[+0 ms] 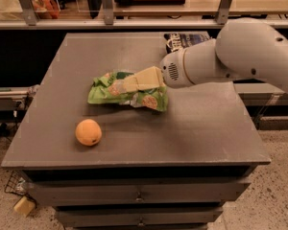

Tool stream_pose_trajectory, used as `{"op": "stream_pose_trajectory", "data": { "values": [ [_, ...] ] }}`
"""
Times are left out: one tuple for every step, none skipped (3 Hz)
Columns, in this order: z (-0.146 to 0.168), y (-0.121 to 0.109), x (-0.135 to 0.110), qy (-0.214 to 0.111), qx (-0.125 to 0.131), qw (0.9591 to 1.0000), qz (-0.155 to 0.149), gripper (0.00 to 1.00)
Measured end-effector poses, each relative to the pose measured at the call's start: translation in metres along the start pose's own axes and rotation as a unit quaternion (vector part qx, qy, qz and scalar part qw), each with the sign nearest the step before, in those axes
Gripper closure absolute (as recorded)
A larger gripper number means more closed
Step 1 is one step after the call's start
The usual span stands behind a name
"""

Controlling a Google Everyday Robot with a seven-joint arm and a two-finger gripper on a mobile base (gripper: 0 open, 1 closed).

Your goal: Move green rice chip bag near orange

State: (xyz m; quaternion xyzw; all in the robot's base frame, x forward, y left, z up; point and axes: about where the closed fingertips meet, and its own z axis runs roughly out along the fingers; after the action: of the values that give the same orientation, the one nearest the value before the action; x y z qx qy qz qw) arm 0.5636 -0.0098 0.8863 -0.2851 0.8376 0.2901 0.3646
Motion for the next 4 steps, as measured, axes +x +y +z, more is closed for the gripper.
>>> {"op": "stream_pose_trajectory", "data": {
  "values": [
    [0.003, -0.017, -0.033, -0.018, 0.012, 0.9992, -0.035, 0.00],
    [0.022, -0.047, -0.066, -0.058, 0.020, 0.9960, -0.065, 0.00],
    [0.003, -0.103, -0.058, -0.087, 0.053, 0.9935, -0.052, 0.00],
    [-0.017, -0.146, -0.035, -0.098, 0.077, 0.9912, -0.043, 0.00]
  ]
}}
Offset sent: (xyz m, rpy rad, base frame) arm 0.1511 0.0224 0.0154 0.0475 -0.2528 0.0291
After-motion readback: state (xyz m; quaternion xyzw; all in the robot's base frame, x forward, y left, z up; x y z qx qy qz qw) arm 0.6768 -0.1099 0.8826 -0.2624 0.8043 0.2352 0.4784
